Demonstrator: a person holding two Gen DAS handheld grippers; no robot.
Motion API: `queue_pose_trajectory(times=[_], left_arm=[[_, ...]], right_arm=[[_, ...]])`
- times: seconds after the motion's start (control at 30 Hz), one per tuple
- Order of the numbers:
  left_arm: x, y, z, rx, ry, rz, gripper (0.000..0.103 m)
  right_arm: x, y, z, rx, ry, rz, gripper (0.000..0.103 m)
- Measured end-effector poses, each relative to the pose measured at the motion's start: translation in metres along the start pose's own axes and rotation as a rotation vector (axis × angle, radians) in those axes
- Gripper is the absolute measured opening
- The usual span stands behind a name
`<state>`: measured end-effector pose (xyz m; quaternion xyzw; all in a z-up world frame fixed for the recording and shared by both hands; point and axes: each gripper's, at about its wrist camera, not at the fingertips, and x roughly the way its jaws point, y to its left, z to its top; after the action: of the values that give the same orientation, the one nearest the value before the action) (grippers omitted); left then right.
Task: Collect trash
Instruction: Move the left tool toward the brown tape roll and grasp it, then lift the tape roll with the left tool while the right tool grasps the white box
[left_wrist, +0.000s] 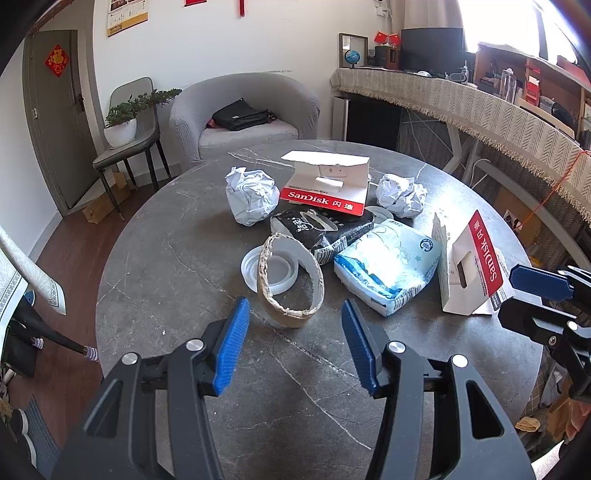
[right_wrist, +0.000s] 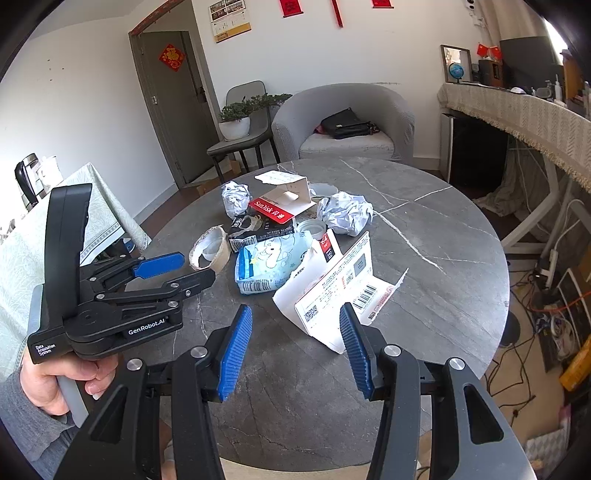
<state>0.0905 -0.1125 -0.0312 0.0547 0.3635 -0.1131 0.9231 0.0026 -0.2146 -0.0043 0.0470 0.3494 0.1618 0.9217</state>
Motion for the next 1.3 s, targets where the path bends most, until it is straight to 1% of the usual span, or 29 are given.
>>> queue_pose_trajectory(times=[0.23, 0.3, 0.4, 0.57, 0.63, 0.93, 1.1, 1.23, 1.27, 1.3], left_arm=[[0.006, 0.001, 0.008, -0.031, -0.019, 0.003, 0.056], [0.008, 0.003, 0.010, -0.043, -0.014, 0.015, 0.050], [0.011, 0.009, 0.010, -0.069, 0.000, 0.005, 0.042], [0.006, 0.011, 0.009, -0.061, -0.018, -0.003, 0.041], [0.001, 0.010, 0.010, -0.058, -0.032, -0.012, 0.041], [-0.025, 0.013, 0.013, -0.080, -0.084, -0.067, 0.041], [-0.032, 0.020, 0.012, -0.106, -0.087, -0.089, 0.041], [-0.035, 0.027, 0.011, -0.114, -0.087, -0.087, 0.041], [-0.036, 0.029, 0.009, -0.116, -0.088, -0.086, 0.041], [-0.037, 0.031, 0.009, -0.119, -0.089, -0.084, 0.041]], right_arm=[[0.001, -0.001, -0.001, 0.010, 0.003, -0.009, 0.050], [0.000, -0.001, 0.000, 0.012, -0.002, -0.011, 0.050], [0.001, 0.001, 0.002, 0.008, -0.008, -0.019, 0.050], [0.006, 0.003, 0.001, 0.002, 0.010, -0.037, 0.050], [0.009, 0.004, 0.000, 0.000, 0.018, -0.044, 0.045], [0.019, 0.008, 0.001, 0.001, 0.026, -0.108, 0.045], [0.028, 0.010, 0.003, -0.001, 0.030, -0.141, 0.045], [0.036, 0.011, 0.005, 0.002, 0.036, -0.168, 0.045], [0.038, 0.012, 0.005, 0.005, 0.040, -0.174, 0.044], [0.040, 0.012, 0.006, 0.007, 0.043, -0.179, 0.041]])
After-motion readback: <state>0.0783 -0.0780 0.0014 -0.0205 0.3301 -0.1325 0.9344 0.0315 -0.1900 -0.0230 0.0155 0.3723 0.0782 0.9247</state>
